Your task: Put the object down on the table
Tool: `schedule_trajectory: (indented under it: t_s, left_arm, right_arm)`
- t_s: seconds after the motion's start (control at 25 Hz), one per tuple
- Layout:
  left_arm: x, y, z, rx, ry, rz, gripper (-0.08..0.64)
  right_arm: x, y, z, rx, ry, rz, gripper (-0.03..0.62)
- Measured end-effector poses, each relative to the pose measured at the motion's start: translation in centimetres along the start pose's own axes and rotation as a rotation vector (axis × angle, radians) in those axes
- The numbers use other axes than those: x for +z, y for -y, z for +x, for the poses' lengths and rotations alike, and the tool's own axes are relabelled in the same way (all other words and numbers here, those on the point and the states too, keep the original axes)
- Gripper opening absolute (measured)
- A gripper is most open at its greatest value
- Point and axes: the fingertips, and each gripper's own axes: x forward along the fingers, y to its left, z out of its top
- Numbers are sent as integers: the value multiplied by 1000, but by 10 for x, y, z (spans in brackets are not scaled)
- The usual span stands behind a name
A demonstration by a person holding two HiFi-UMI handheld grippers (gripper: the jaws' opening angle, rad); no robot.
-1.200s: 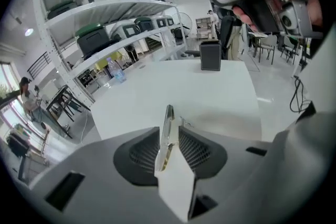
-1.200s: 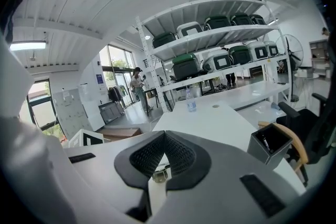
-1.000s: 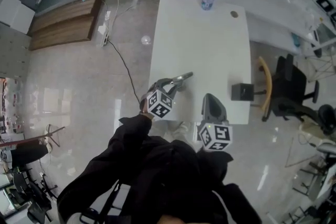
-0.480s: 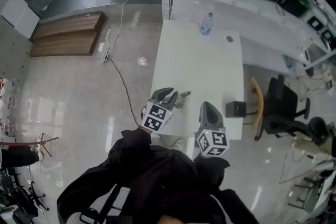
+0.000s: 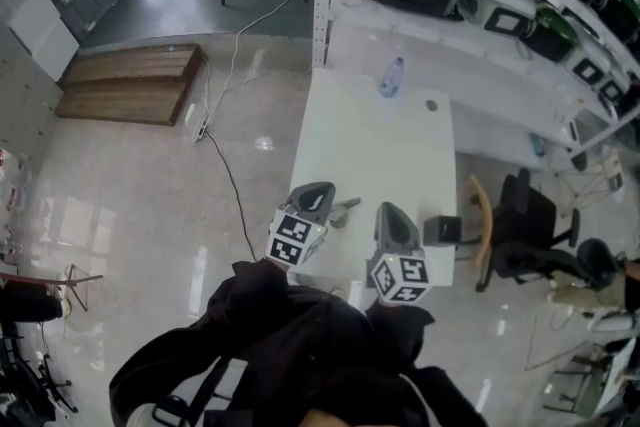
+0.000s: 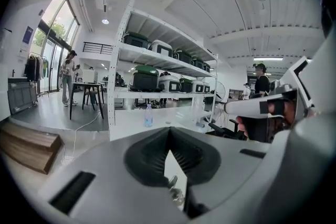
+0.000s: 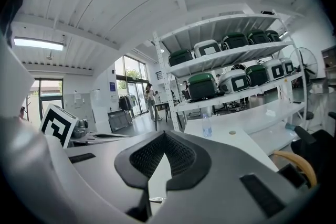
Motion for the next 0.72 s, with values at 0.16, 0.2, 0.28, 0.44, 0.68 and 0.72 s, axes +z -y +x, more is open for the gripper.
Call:
schedule_trajectory:
  t_s: [0.16, 0.2, 0.28, 0.44, 0.68, 0.72]
  left_arm:
    - [13, -5, -8, 8, 42, -13, 2]
    - [15, -5, -10, 4, 50, -22, 2]
    - [23, -6, -13, 3, 68, -30, 2]
    - [31, -9, -20, 19, 99, -13, 2]
    - [37, -11, -24, 32, 136, 15, 2]
    - [39, -11, -24, 33, 143, 19, 2]
  right_arm:
    - [7, -7, 5, 15, 14, -20, 2]
    - [9, -9, 5, 16, 18, -23, 2]
    - [13, -10, 6, 14, 28, -27, 2]
    - [18, -15, 9, 24, 52, -32, 2]
    - [23, -15, 11, 25, 51, -48, 2]
    - [24, -15, 11, 24, 54, -51, 2]
